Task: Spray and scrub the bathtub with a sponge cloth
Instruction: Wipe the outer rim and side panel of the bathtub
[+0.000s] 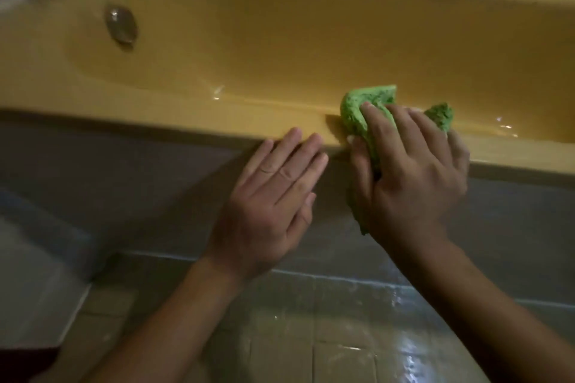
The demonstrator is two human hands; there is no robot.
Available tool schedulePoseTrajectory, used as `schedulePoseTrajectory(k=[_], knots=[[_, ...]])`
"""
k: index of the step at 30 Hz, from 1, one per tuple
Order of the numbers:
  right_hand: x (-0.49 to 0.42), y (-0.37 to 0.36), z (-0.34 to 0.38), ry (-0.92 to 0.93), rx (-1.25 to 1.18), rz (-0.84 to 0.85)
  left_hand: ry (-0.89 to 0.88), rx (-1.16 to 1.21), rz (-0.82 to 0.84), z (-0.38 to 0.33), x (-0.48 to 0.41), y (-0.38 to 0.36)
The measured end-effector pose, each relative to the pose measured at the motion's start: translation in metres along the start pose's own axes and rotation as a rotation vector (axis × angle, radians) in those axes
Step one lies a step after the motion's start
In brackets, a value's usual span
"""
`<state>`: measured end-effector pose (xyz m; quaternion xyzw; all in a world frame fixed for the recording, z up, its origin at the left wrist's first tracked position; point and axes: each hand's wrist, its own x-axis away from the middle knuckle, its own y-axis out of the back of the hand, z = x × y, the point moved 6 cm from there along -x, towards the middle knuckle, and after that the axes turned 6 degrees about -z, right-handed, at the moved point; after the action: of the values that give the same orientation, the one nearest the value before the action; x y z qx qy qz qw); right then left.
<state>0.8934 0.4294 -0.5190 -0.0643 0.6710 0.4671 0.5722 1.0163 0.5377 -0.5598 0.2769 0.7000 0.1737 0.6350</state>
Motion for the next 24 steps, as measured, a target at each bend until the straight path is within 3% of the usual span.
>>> schedulePoseTrajectory(k=[6, 13, 15, 20, 24], knots=[[0.004, -0.056, 0.185, 0.271, -0.075, -0.079, 0.202, -0.076, -0.129, 0.11, 0.095, 0.047], [0.01, -0.098, 0.313, 0.496, 0.012, -0.005, 0.433, -0.318, -0.026, 0.229, 0.182, 0.071], [0.009, -0.109, 0.345, 0.594, 0.055, 0.02, 0.494, -0.282, -0.005, 0.248, 0.191, 0.074], [-0.004, -0.129, 0.424, 0.725, 0.108, -0.012, 0.685, -0.07, -0.221, 0.265, 0.226, 0.077], [0.016, -0.154, 0.47, 0.922, 0.179, -0.082, 0.892, 0.026, -0.294, 0.285, 0.261, 0.058]])
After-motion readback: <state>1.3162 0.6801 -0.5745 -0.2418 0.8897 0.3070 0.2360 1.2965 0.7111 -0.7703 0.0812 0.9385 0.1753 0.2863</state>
